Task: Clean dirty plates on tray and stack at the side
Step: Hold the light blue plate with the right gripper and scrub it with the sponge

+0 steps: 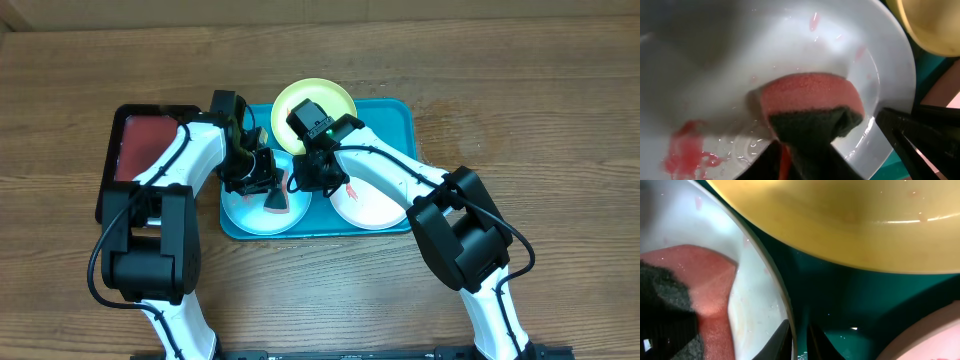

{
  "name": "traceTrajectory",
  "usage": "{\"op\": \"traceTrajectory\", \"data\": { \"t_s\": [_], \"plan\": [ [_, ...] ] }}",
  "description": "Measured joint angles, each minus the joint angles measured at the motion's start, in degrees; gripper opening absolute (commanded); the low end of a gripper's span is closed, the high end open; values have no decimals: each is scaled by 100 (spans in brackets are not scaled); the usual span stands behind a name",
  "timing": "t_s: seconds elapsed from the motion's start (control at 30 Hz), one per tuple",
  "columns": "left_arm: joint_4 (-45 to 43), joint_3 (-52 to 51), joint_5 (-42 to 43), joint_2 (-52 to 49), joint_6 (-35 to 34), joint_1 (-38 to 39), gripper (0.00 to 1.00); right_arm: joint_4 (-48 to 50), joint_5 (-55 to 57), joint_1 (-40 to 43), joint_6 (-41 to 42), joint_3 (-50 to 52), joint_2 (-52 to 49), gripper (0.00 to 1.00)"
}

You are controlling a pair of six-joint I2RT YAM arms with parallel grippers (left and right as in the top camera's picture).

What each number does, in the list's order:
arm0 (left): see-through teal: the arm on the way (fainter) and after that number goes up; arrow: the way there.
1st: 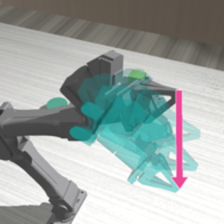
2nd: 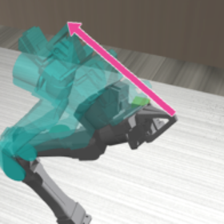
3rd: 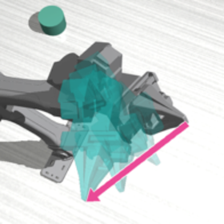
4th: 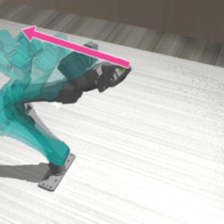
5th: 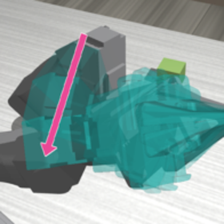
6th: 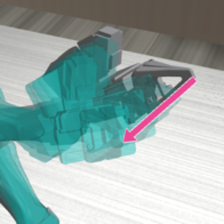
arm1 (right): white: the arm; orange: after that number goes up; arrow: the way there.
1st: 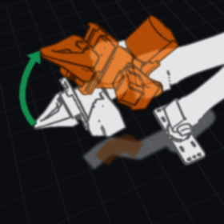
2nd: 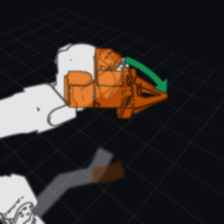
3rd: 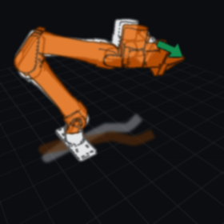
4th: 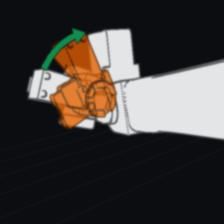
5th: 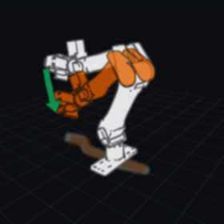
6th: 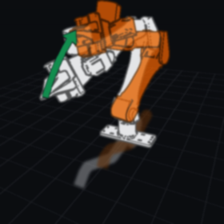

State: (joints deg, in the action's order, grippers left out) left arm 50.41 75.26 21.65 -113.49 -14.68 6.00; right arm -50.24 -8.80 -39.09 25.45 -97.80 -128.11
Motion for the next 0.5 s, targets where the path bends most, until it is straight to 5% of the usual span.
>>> {"op": "traceTrajectory", "data": {
  "t_s": [0.13,0.5],
  "plan": [
    [-7,-2,-155,0,-26,2,4,-2,2,0,-2,0,0,13],
    [610,240,-1882,13,-595,-11,4,2,-11,0,-2,0,0,13]
  ]
}}
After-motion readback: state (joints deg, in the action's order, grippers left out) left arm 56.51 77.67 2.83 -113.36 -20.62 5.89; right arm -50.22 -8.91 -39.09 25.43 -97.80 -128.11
